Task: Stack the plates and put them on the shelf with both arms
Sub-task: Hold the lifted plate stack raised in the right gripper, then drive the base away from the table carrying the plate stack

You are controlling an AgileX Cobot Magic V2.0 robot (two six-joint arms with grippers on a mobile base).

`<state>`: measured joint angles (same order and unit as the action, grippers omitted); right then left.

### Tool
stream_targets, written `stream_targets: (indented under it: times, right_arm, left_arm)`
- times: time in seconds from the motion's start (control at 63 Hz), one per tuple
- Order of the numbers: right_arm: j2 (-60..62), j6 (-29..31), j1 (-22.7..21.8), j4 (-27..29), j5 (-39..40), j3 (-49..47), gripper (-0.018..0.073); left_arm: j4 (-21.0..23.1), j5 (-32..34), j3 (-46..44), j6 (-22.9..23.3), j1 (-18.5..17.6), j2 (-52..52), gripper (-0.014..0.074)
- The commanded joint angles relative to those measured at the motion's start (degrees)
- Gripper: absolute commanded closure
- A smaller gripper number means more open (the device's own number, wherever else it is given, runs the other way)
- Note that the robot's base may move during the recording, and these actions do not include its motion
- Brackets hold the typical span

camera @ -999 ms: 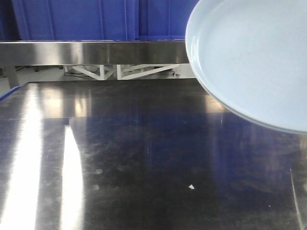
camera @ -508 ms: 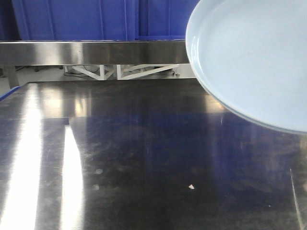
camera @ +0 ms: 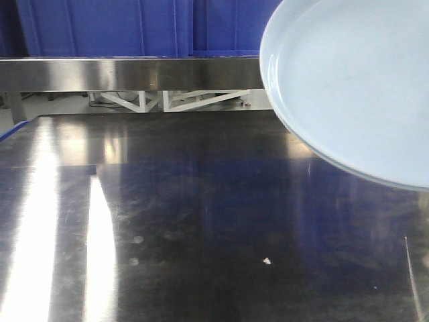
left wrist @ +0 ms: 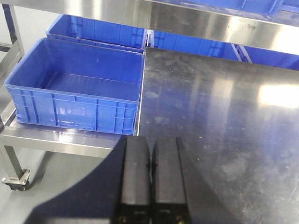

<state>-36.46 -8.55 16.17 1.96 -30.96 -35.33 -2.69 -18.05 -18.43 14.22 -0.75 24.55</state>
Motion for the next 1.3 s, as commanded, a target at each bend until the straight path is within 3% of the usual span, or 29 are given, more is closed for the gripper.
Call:
stream_targets:
  times: [0.0,1.285]
  right_arm:
    - [0.27,0.37,-0.44,0.21,5.2,-1.53,0.0511]
    - [0.27,0.37,-0.44,0.21,5.2,-1.53,0.0511]
  left_arm:
    - [-0.04,4.67,-1.5,0.48,-0.31,0.11,0.0506]
    - [-0.04,4.67,-1.5,0.48,-0.31,0.11,0.0506]
